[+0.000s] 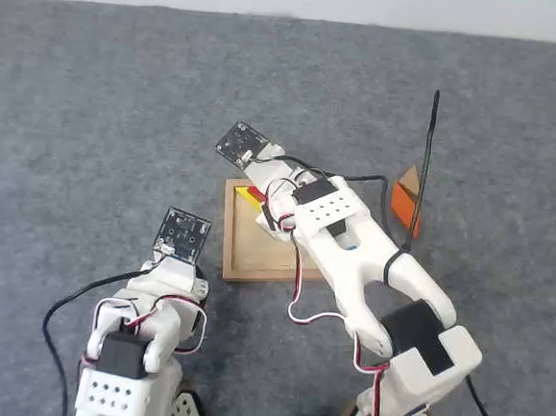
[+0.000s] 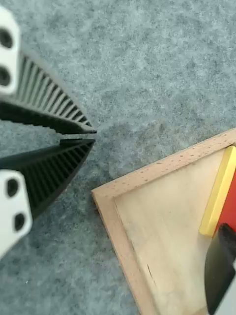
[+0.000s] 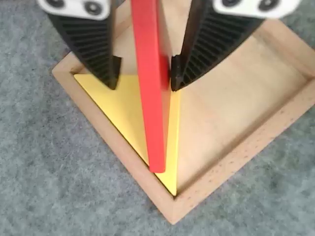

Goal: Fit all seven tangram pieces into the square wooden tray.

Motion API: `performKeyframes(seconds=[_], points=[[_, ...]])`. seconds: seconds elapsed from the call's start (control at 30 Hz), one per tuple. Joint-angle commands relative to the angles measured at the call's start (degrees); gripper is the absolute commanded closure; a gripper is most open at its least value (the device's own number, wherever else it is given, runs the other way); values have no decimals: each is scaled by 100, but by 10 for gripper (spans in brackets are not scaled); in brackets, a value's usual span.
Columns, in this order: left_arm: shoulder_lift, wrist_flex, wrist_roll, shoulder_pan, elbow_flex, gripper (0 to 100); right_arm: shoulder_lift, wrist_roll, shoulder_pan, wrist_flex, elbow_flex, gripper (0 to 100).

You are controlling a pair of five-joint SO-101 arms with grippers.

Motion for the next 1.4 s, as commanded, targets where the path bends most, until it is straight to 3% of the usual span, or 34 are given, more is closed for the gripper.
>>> performKeyframes(seconds=[0.0, 0.2, 0.5, 1.37], points=[[-105, 18, -18, -26, -57, 981, -154, 62, 40, 277, -158, 811], [-105, 18, -18, -26, -57, 981, -251, 44, 4, 778, -484, 811], [-105, 18, -18, -26, -57, 981, -752, 70, -708, 1051, -255, 811], [-105, 18, -18, -26, -57, 981, -796, -176, -954, 1622, -255, 808]])
